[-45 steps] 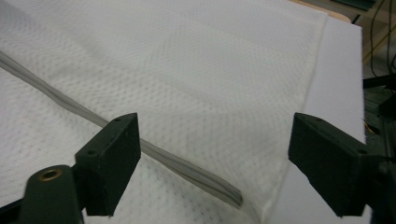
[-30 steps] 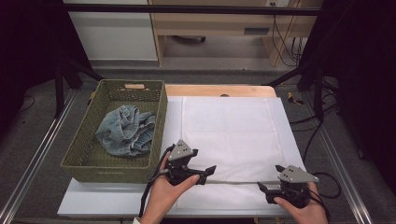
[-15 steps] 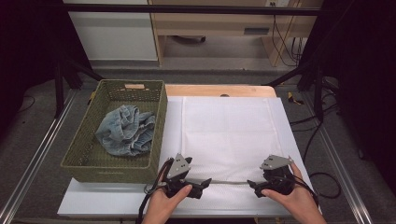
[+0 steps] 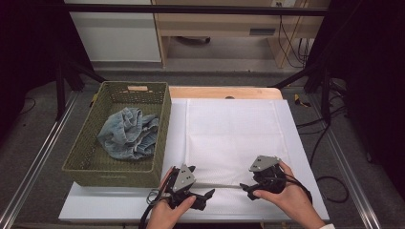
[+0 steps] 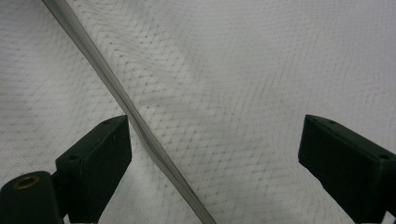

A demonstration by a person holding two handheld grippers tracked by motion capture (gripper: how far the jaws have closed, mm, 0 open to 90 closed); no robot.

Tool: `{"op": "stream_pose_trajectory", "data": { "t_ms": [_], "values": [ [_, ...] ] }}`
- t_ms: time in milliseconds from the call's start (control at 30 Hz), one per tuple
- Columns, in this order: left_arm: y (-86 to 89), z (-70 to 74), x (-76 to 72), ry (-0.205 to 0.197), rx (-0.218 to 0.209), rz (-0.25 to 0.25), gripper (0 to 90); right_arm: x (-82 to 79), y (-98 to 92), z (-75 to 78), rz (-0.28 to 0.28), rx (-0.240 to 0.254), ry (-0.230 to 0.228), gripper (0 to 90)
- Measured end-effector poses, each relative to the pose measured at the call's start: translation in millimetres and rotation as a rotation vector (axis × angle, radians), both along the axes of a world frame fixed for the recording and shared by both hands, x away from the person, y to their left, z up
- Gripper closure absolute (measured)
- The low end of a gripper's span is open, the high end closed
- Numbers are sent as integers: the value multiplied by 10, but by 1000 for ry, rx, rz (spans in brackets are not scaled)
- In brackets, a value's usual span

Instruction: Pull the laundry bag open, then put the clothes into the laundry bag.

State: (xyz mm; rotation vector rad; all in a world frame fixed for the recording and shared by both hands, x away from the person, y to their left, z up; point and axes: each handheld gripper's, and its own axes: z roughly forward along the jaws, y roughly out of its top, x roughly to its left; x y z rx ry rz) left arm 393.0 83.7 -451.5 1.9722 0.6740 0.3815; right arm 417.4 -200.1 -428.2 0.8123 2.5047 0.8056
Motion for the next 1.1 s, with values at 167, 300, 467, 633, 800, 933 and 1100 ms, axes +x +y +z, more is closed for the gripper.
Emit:
{"op": "stream_pose_trajectory", "data": {
  "t_ms": [167, 300, 467, 633, 800, 933, 1100],
  "values": [
    [14, -2, 2, -2, 1, 10, 32, 38, 60, 20, 29, -28, 4, 110],
    [32, -1, -1, -3, 0, 19, 32, 90, 92, 39, 39, -51, 29, 103],
    [74, 8, -12, -6, -3, 35, 32, 170, 129, 41, 52, -46, 39, 102],
    [94, 8, -23, -2, -2, 40, 32, 205, 172, 13, 72, -46, 54, 105],
    [99, -4, -35, -1, 3, 41, 33, 189, 227, -5, 106, -52, 55, 161],
    [87, -17, -40, 3, 16, 30, 33, 164, 270, -3, 120, -56, 72, 201],
    [96, -4, -44, -8, 21, 38, 35, 157, 307, -26, 137, -58, 83, 218]
  ]
}}
